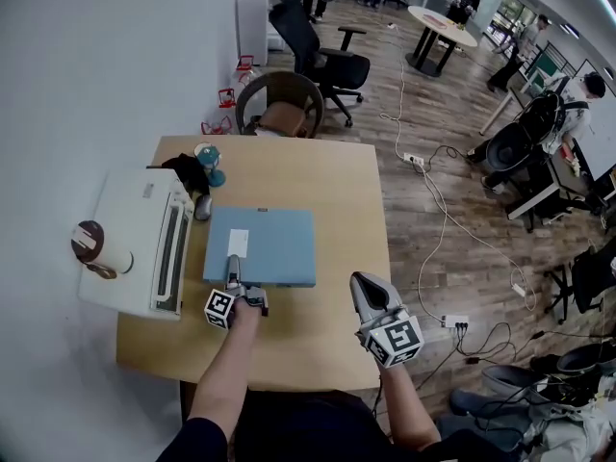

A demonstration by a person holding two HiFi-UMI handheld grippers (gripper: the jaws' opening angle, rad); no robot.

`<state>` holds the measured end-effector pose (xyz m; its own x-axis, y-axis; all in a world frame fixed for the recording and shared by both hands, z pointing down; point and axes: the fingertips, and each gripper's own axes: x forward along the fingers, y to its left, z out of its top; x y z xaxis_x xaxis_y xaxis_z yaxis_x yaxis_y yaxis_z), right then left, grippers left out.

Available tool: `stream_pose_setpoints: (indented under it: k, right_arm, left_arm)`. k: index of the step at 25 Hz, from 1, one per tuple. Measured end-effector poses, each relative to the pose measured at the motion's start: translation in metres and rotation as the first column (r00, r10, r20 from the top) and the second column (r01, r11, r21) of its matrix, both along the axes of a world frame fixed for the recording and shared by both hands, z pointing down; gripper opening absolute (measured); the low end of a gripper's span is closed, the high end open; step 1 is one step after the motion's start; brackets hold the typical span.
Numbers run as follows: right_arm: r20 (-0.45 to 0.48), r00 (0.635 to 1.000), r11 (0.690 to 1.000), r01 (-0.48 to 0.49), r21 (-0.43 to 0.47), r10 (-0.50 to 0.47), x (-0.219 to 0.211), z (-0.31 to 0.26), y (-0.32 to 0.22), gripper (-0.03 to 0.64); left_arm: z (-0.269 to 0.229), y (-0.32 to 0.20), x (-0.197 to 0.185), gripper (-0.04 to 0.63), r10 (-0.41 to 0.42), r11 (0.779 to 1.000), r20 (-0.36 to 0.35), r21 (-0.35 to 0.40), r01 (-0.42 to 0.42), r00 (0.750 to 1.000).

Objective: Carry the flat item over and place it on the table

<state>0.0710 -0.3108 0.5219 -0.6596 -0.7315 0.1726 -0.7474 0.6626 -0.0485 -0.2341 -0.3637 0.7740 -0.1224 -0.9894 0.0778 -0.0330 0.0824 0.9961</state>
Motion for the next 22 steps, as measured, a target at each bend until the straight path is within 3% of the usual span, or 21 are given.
stream_pose_setpoints:
  k: [9, 15, 22]
  right_arm:
    - [-0.004, 1.000, 1.000, 0.005, -0.025, -0.005, -0.009, 0.008, -0.003, -0.003]
    - [-0.006, 1.000, 0.999, 0.011, -0.035, -0.011, -0.013, 0.011, -0.003, -0.003]
    - [-0.005, 1.000, 0.999, 0.015, -0.037, -0.015, -0.014, 0.011, -0.002, -0.003]
  left_arm:
    - [0.044, -0.002, 0.006, 0.256, 0.057, 0.990, 0.031, -0.134, -0.052, 0.998]
    - [0.059, 0.001, 0.007, 0.255, 0.009, 0.988, -0.042, -0.154, -0.015, 0.999]
    - [0.060, 0.001, 0.009, 0.261, -0.002, 0.988, -0.045, -0.153, -0.005, 0.999]
